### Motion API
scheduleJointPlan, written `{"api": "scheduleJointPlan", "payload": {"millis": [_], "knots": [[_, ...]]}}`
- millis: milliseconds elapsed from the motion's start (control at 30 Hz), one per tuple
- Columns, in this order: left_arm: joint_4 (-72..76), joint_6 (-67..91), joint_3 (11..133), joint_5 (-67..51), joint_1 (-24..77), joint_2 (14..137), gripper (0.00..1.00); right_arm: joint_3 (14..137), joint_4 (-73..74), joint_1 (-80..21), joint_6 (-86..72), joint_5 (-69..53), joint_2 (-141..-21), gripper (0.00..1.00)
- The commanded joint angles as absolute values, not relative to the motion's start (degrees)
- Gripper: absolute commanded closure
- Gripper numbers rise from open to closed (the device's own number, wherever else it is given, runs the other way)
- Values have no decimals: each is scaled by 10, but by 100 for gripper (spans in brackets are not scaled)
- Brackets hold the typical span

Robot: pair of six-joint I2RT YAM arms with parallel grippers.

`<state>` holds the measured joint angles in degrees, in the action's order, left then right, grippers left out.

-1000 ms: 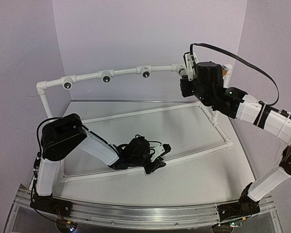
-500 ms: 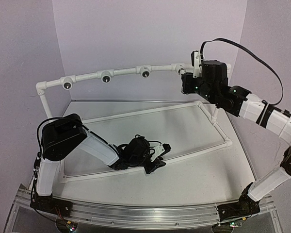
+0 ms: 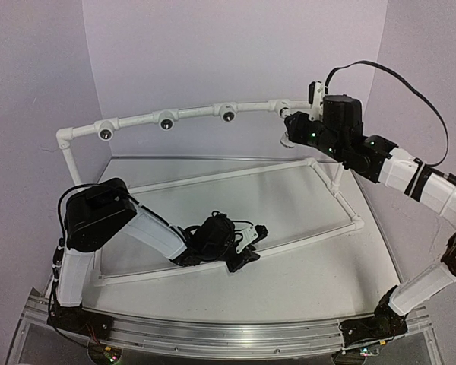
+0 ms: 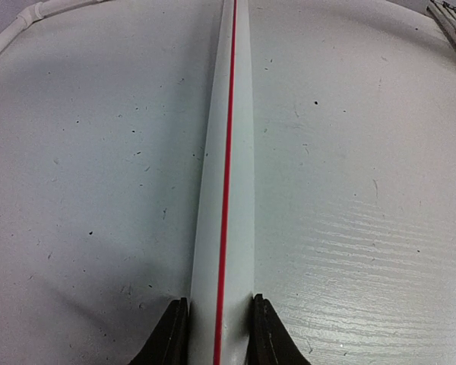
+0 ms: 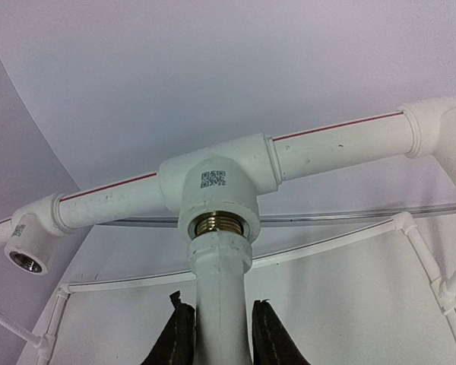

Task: Install the water faucets
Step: Screw the water faucet onto the adaptor.

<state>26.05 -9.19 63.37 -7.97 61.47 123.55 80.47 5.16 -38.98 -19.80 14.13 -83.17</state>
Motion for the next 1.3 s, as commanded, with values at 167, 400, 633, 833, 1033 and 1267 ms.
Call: {"api": "scheduleJointPlan", "payload": {"millis": [167,400,633,833,1033,1267], "knots": [[69,-40,593,-38,626,1302,100,785,-29,-364,-300,132,-828,100],[69,-41,594,-40,626,1302,100,766,-48,-350,-358,115,-830,100],[69,-41,593,-39,627,1303,100,754,-64,-343,-401,96,-827,100],[69,-41,595,-40,627,1304,100,747,-76,-338,-443,80,-831,100],[69,-41,595,-41,627,1305,100,738,-84,-334,-482,79,-830,100],[69,-42,596,-41,627,1307,100,717,-109,-333,-541,77,-834,100]]}}
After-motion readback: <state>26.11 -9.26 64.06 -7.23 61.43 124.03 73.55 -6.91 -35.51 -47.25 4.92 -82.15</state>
